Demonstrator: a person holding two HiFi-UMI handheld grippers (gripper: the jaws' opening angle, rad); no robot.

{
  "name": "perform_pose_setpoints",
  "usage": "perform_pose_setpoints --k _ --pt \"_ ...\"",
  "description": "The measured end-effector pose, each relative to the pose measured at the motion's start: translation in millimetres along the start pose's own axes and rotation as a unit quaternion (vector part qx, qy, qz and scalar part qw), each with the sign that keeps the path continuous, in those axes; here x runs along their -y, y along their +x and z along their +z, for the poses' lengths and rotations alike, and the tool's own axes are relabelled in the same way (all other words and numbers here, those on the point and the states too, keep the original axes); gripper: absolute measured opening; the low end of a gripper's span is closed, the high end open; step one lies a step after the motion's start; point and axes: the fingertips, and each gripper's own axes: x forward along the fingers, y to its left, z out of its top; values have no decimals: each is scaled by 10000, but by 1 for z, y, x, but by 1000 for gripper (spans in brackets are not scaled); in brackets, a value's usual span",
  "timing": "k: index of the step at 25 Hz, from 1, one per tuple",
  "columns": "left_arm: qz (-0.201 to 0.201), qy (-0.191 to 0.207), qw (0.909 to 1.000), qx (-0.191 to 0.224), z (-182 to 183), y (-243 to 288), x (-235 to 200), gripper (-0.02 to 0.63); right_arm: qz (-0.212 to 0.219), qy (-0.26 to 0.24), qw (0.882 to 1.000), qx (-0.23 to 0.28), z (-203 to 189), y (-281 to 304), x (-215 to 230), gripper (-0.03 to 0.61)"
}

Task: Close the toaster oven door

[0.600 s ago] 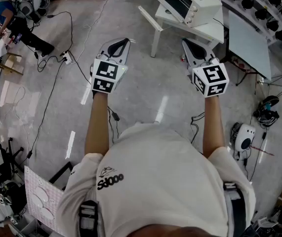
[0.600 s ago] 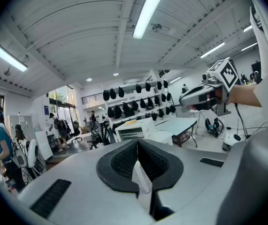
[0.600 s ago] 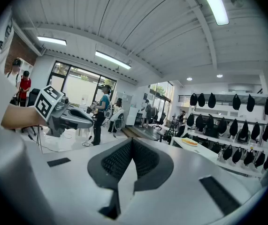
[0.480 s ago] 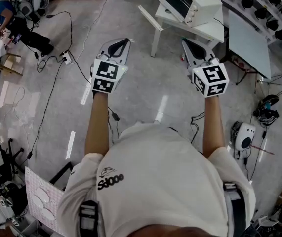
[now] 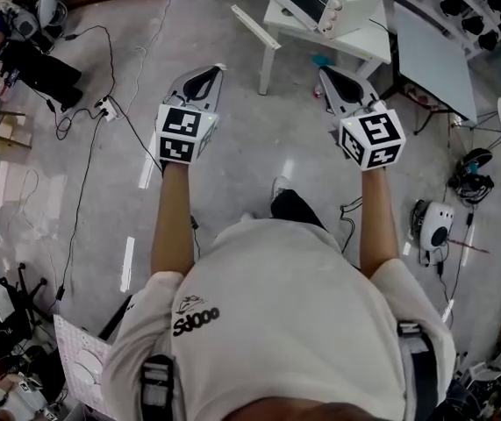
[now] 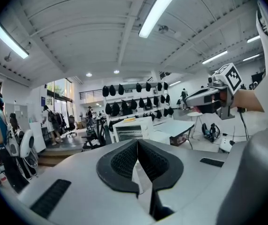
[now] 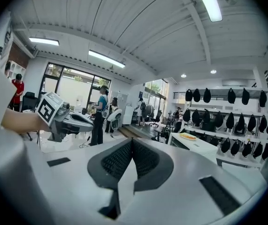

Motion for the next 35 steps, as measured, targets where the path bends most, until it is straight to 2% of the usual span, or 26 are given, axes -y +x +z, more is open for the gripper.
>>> perform_pose_setpoints --k 8,12,23,27,31,33,35 --pt "7 -17 9998 -193 -11 82 -42 18 52 97 9999 93 -12 71 58 8" --pt "99 -22 9997 -234 -11 149 -69 18 143 77 9997 158 -25 123 109 8" --pt "419 -443 9969 -502 4 311 -152 18 563 340 9978 100 -33 267 244 8" --pt "451 -688 9948 -601 -3 349 -175 18 717 468 9963 -6 -47 310 265 8" --pt "422 -989 9914 -752 -21 381 -192 18 904 898 9918 -63 -62 347 277 8" --pt "332 -1094 9892 -913 -36 396 -197 18 926 975 9908 -164 -72 364 281 8" --pt "135 -1374 9848 -1051 -55 412 -203 18 1008 986 9896 -290 -81 379 280 8"
